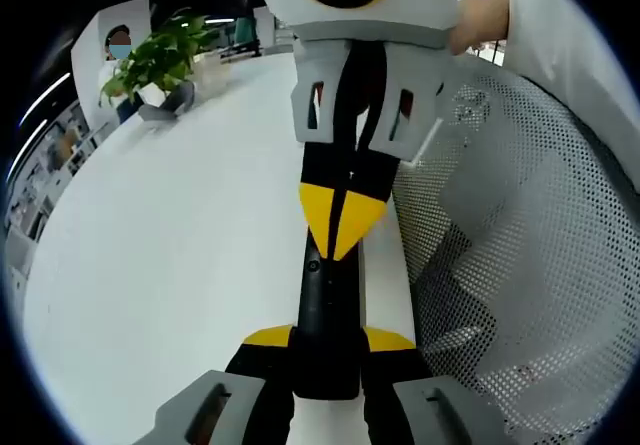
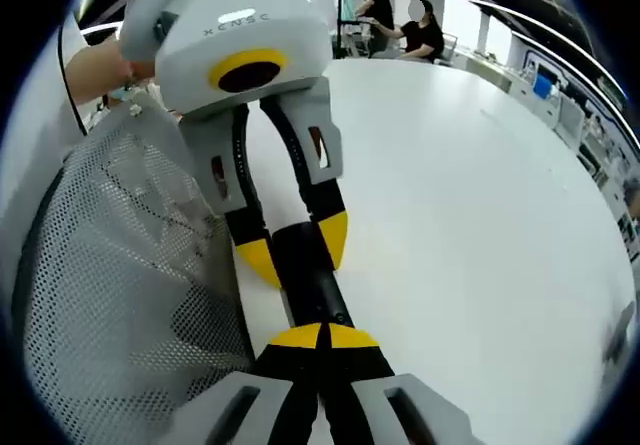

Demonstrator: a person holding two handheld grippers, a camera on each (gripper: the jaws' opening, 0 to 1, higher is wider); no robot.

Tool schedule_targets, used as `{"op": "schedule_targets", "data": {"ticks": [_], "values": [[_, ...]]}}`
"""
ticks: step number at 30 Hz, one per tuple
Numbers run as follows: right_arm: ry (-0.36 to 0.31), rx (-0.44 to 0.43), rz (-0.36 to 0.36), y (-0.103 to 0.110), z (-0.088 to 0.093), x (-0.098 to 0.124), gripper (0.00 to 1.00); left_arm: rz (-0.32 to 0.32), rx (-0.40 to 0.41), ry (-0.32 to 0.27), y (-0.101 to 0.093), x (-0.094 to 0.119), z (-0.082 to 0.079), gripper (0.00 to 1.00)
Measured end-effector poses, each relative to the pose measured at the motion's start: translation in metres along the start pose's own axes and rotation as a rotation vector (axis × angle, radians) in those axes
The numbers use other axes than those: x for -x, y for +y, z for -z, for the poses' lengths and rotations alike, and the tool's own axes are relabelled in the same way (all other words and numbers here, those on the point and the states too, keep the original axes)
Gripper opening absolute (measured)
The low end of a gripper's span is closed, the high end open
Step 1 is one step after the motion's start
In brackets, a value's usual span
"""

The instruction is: Press the specified remote control buttons in sequence, fully releasing each button before pressing the next.

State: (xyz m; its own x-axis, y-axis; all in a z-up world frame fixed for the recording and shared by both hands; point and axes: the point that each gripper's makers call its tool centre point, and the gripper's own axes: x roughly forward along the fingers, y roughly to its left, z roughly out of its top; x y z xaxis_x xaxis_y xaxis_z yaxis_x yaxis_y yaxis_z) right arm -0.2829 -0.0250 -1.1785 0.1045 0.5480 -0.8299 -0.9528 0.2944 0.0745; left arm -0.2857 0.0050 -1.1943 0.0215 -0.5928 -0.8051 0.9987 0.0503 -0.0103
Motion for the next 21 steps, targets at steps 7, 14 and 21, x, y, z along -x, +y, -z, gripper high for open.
{"op": "schedule_targets", "data": {"ticks": [7, 14, 21], "values": [[0.01, 0.026, -0.022, 0.0063, -0.0001, -0.0047, 0.0, -0.001, 0.004, -0.002, 0.0001, -0.0002, -0.0002, 0.24], [0.044, 0.073, 0.016, 0.0063, -0.001, -0.0075, 0.0, 0.0, -0.002, -0.003, 0.0003, -0.0005, -0.0002, 0.24], [0.058, 0.086, 0.031, 0.004, -0.0023, -0.0088, 0.0, 0.002, -0.007, 0.0, 0.0004, -0.001, -0.0003, 0.24]]}}
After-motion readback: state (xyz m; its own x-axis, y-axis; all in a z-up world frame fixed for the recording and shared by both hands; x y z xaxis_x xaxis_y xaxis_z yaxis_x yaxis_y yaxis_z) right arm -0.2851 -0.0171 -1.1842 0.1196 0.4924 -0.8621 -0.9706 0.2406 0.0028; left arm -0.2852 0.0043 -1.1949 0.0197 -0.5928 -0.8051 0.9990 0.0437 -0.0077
